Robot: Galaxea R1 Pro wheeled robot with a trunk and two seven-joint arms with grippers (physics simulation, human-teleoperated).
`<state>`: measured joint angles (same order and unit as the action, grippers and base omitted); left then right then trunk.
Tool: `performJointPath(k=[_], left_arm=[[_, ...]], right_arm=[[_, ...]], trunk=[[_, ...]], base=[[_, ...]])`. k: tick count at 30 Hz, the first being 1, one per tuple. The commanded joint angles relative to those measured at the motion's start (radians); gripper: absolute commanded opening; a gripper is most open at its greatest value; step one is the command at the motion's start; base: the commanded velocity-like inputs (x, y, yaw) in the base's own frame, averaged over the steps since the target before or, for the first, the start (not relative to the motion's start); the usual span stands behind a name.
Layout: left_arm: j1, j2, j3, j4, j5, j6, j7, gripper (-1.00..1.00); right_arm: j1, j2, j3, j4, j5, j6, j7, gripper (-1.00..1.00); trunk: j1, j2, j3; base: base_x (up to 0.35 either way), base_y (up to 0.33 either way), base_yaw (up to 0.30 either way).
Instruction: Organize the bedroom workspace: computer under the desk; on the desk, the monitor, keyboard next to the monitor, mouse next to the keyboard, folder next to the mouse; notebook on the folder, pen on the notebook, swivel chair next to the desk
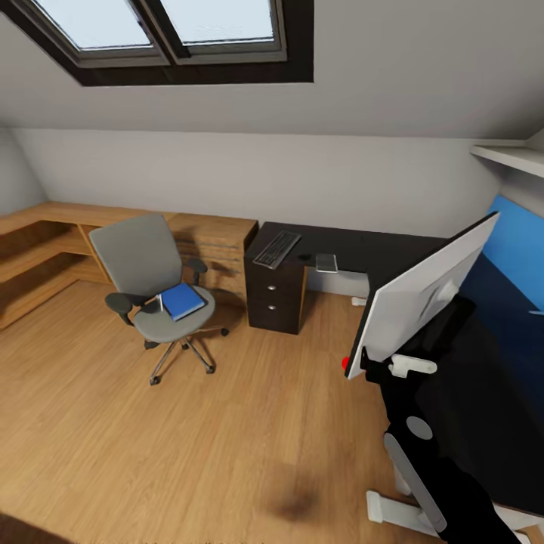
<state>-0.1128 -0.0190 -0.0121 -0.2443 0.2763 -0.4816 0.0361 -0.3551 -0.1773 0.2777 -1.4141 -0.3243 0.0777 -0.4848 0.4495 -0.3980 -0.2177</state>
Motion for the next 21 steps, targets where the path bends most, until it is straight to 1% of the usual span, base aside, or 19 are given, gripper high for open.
performJointPath(k=[1, 9, 12, 15, 16, 17, 21], left_arm=[[-0.001, 0.0, -0.002, 0.0, 0.0, -0.003, 0.004, 1.0], [-0.001, -0.001, -0.002, 0.0, 0.0, -0.003, 0.004, 1.0], [-0.001, -0.001, -0.002, 0.0, 0.0, -0.004, 0.004, 1.0], [-0.001, -0.001, -0.002, 0.0, 0.0, -0.004, 0.004, 1.0], [-0.001, -0.001, -0.002, 0.0, -0.001, -0.004, 0.004, 1.0], [-0.001, -0.001, -0.002, 0.0, -0.001, -0.004, 0.003, 1.0], [-0.001, -0.001, -0.002, 0.0, -0.002, -0.004, 0.003, 1.0]], right_arm=[[-0.001, -0.002, 0.002, -0.001, -0.004, 0.005, -0.008, 1.0], [-0.001, -0.009, -0.007, 0.016, -0.003, -0.003, -0.006, 1.0], [-0.001, -0.012, -0.02, 0.051, -0.003, -0.035, -0.006, 1.0], [-0.001, -0.013, -0.049, 0.086, -0.002, -0.07, -0.005, 1.0], [-0.002, -0.014, -0.074, 0.108, -0.002, -0.092, -0.003, 1.0], [-0.001, -0.014, -0.086, 0.118, -0.001, -0.101, -0.001, 1.0], [-0.002, -0.015, -0.122, 0.147, 0.011, -0.135, 0.002, 1.0]], trunk=[[0.001, -0.002, -0.002], [0.001, -0.002, -0.003], [0.001, -0.002, -0.003], [0.001, -0.002, -0.003], [0.001, -0.002, -0.003], [0.001, -0.002, -0.003], [0.001, -0.002, -0.003]], base=[[0.0, 0.0, 0.055], [0.0, -0.056, 0.018], [0.0, -0.049, 0.003], [0.0, -0.023, 0.001], [0.0, -0.011, 0.001], [0.0, -0.009, 0.001], [0.0, -0.021, 0.0]])
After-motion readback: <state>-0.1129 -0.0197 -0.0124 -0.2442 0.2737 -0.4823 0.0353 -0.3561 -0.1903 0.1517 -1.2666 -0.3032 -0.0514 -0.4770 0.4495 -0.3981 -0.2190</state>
